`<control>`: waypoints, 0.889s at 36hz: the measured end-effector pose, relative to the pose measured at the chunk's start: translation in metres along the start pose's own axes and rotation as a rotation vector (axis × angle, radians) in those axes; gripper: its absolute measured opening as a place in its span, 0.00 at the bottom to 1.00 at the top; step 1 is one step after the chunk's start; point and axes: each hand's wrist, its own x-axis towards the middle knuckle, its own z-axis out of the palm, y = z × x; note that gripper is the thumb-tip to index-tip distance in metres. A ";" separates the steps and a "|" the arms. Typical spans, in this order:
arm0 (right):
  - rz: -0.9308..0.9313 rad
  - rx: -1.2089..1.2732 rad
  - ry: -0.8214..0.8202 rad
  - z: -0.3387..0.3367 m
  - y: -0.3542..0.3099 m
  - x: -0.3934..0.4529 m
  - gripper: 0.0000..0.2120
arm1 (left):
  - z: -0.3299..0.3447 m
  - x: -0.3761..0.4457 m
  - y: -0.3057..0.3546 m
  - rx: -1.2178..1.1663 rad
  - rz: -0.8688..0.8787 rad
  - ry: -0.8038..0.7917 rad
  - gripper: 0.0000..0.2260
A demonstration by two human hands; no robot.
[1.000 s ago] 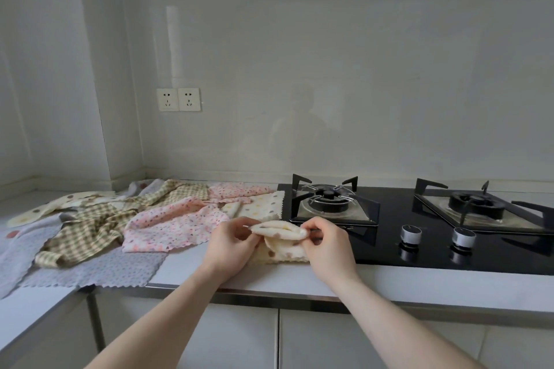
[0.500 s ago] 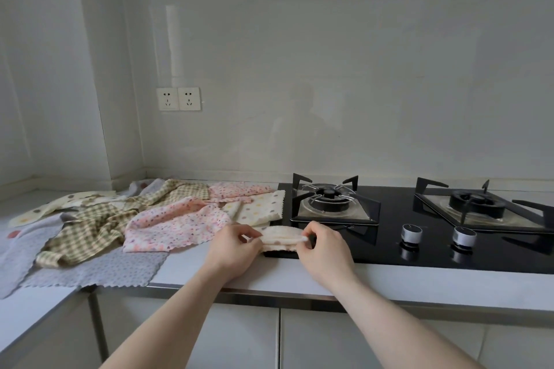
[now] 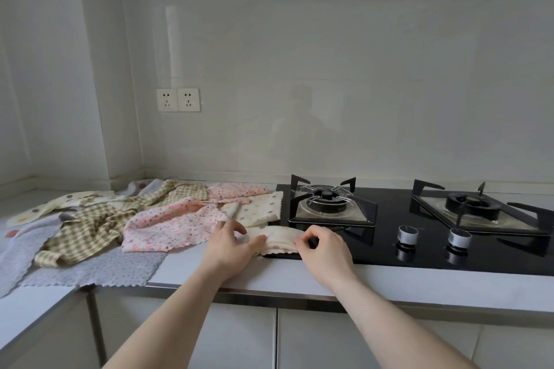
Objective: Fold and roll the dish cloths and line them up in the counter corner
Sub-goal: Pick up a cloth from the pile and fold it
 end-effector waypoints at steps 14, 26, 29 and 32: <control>0.004 -0.196 -0.136 0.007 0.000 0.005 0.23 | -0.003 -0.001 0.005 0.036 -0.018 -0.187 0.16; 0.048 0.092 -0.134 -0.009 -0.005 -0.001 0.27 | -0.008 -0.007 0.012 -0.349 0.040 -0.156 0.11; 0.044 0.105 -0.147 -0.009 -0.005 0.001 0.23 | -0.009 -0.009 0.011 -0.362 0.059 -0.187 0.11; 0.009 0.112 -0.164 -0.008 -0.004 0.002 0.13 | -0.013 -0.011 0.010 -0.385 0.044 -0.168 0.08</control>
